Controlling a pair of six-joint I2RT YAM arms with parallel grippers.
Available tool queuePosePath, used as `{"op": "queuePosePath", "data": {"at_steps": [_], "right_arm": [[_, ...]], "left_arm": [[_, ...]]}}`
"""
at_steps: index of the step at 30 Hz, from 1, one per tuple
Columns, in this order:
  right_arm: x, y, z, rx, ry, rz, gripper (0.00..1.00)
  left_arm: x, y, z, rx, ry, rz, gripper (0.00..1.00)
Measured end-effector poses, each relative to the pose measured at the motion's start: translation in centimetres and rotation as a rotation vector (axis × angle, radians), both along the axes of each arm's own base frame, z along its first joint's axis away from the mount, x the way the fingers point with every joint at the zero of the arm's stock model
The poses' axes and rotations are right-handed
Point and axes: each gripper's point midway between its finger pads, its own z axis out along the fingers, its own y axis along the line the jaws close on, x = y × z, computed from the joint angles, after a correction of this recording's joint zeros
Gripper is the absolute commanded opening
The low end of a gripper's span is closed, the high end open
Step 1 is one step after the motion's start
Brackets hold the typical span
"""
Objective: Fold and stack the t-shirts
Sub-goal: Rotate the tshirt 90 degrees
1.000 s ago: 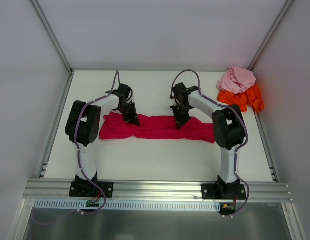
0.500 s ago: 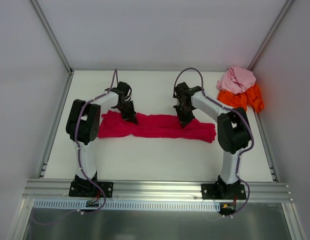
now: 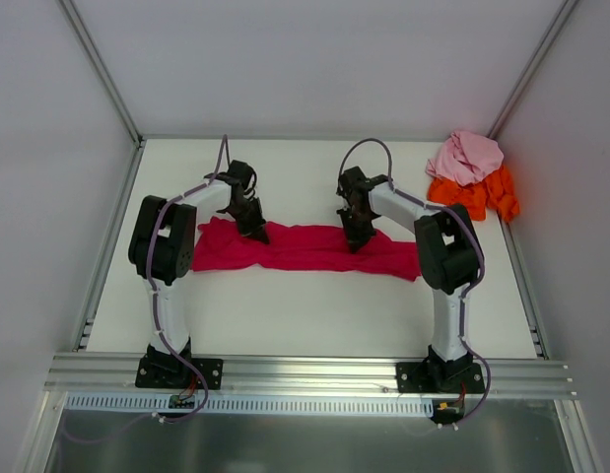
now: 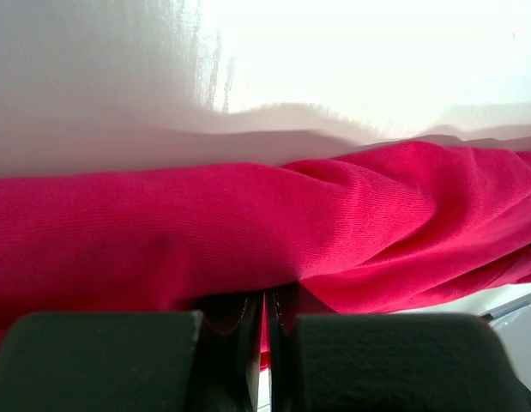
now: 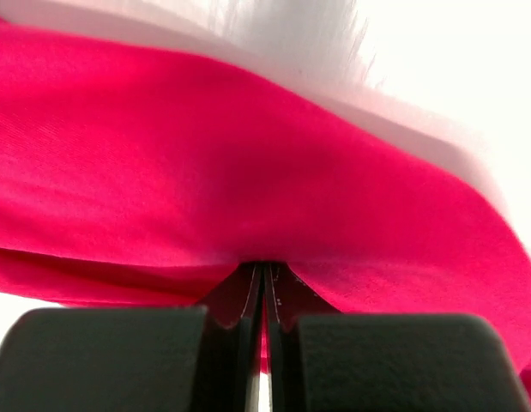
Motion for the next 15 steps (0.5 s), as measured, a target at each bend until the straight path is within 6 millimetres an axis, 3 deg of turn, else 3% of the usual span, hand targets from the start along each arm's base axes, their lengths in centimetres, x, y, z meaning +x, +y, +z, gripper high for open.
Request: {"op": "queuePosePath", "data": {"at_steps": [10,15], "right_arm": [[0.2,0.9,0.0,0.044,0.021,0.008,0.01],[-1.0,1.6,0.0,0.089,0.034,0.021,0.01]], "left_arm": [[0.2,1.0,-0.1,0.003,0.038,0.029,0.00],[2.5,0.4,-0.2,-0.067,0.116,0.044,0.00]]}}
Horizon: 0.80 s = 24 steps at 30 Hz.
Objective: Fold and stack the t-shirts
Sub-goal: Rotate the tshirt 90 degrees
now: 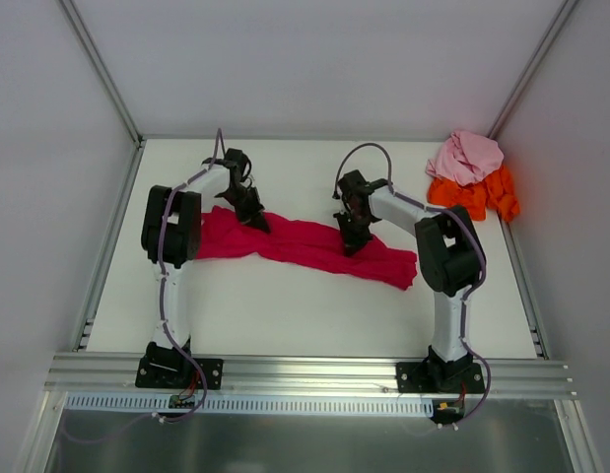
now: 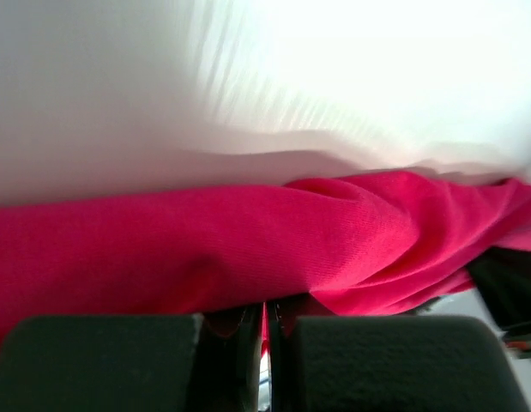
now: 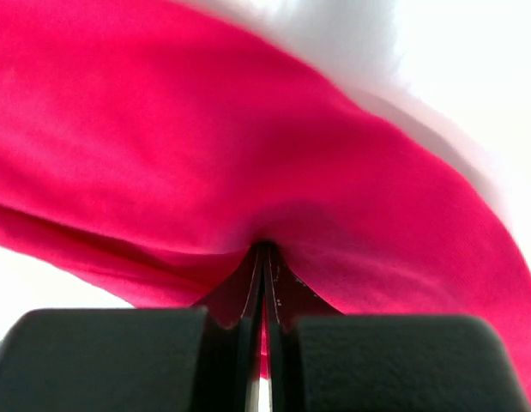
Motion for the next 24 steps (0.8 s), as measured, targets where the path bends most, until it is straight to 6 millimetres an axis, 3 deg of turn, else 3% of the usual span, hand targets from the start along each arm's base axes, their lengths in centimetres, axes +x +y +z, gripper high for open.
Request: {"op": "queuePosePath", "data": {"at_steps": [9,16,21,24], "right_arm": [[-4.4,3.6,0.4,0.062,0.075,0.132,0.01],[-7.6,6.9,1.5,0.115,0.122,0.261,0.01],[-8.5,9.9,2.8,0.158,0.107,0.358,0.01],[-9.0,10.4,2.9,0.162,0.106,0.389,0.01]], "left_arm": [[5.2,-2.2,0.5,-0.090,-0.039,0.008,0.00],[5.7,-4.3,1.4,-0.189,-0.078,-0.034,0.00],[5.4,-7.3,2.6,-0.291,-0.124,-0.114,0.00],[5.1,-8.4,2.9,-0.313,-0.144,-0.150,0.00]]}}
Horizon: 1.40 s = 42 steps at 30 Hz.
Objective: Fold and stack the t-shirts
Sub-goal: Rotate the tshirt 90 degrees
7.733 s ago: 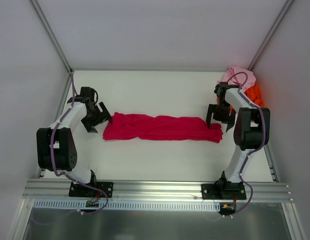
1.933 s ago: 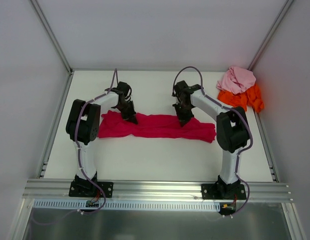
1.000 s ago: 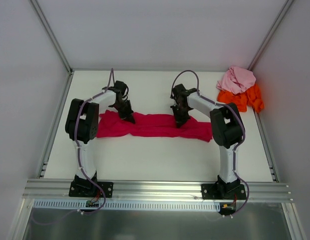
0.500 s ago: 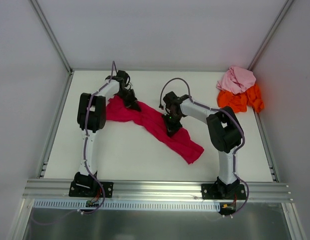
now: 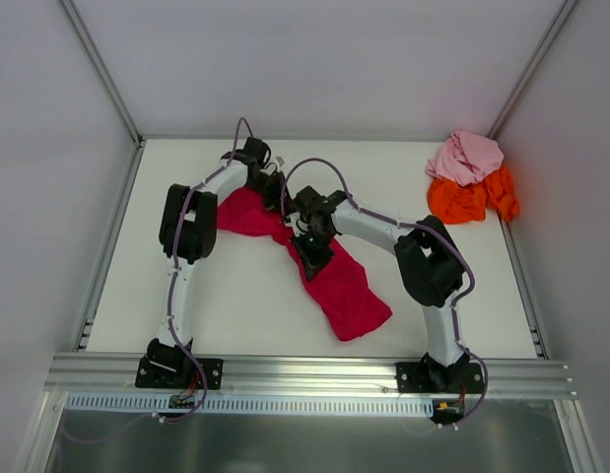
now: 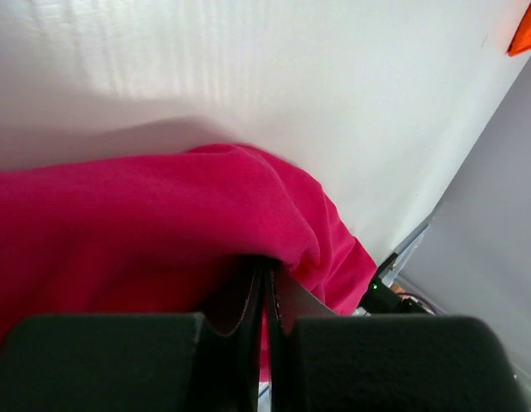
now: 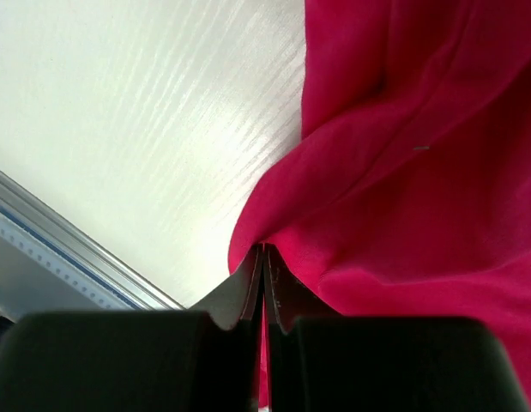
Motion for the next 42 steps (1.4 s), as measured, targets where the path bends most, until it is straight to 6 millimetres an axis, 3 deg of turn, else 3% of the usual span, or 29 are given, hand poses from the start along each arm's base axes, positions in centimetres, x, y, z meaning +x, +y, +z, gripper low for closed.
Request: {"op": "queuePosePath", "data": {"at_steps": [8,15,21,24,31,35,42], "right_arm": [[0.4,-0.4,-0.5,-0.016,-0.017,0.012,0.01],[2.3,-1.0,-0.8,-0.060,-0.116,0.003,0.01],[4.7,-2.7,0.7,-0.133,-0.268,-0.020,0.01],[6.3,-4.0,1.8,-0.183,-0.352,-0.046,0.01],[9.1,-8.0,2.3,-0.291,-0.436,-0.141,0.01],[8.5,-10.0,1.2,-0.346,-0.419,-0.154,0.01],[6.0,-11.7,-0.7,-0.385,-0.362,-0.135,0.01]], "left_arm": [[0.4,-0.1,2.7,0.021,-0.096,-0.021,0.00],[0.7,2.2,6.3,0.144,-0.226,0.019,0.00],[-0.2,5.1,8.6,0.277,-0.278,0.085,0.00],[-1.5,6.9,7.9,0.337,-0.249,0.117,0.00],[-5.0,10.0,3.0,0.472,-0.085,0.158,0.00],[-5.6,10.9,2.2,0.513,-0.054,0.178,0.00],[-5.5,11.7,0.1,0.572,-0.016,0.183,0.00]]}}
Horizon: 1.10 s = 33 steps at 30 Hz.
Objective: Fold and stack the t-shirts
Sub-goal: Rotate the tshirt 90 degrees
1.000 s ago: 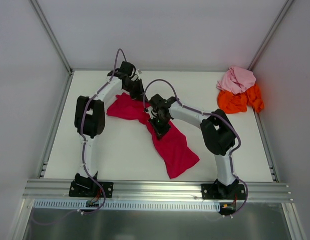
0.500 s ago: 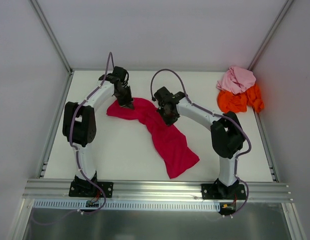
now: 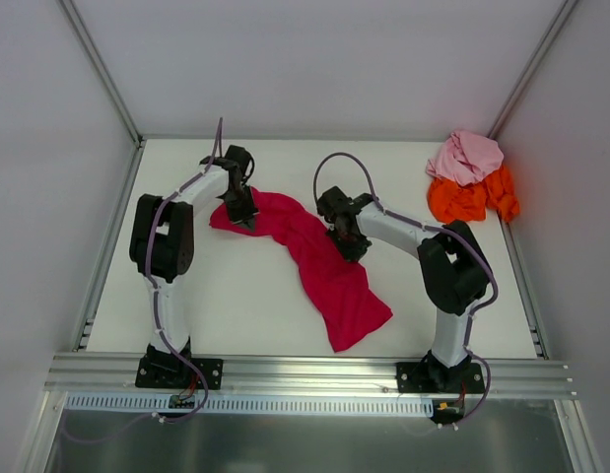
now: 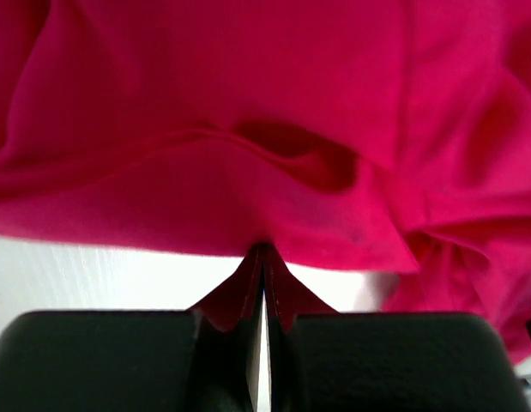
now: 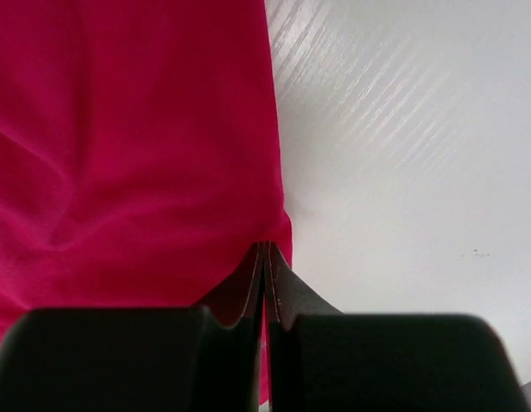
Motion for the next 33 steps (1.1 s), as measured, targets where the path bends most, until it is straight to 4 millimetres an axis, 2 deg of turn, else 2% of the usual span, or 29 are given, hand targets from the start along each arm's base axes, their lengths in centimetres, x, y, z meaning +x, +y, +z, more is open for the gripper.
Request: {"op": "queuePosePath", "data": {"at_steps": [5,13,21,24,27,31,33], "right_arm": [[-0.7,-0.4,-0.7,-0.005,0.022,-0.004,0.01],[-1.0,0.2,-0.7,0.027,0.034,0.002,0.01],[-2.3,1.9,-0.8,0.121,0.110,0.023,0.01],[-2.4,3.1,-0.4,0.153,0.124,0.037,0.01],[-2.5,5.1,-0.2,0.187,0.132,0.066,0.01],[-4.0,8.1,-1.3,0.206,0.168,0.124,0.01],[-4.9,8.9,-2.0,0.197,0.186,0.152,0.01]], "left_arm": [[0.4,0.7,-2.8,0.034,0.076,0.018,0.00],[2.1,0.7,-2.8,0.033,0.097,0.041,0.00],[5.2,-1.4,-2.7,-0.069,0.088,0.031,0.00],[6.8,-2.0,-2.5,-0.101,0.072,0.028,0.00],[7.7,-3.1,-2.5,-0.158,0.064,0.018,0.00],[8.1,-4.0,-2.3,-0.241,0.061,0.008,0.00],[8.2,-4.3,-2.5,-0.263,0.057,0.004,0.00]]}}
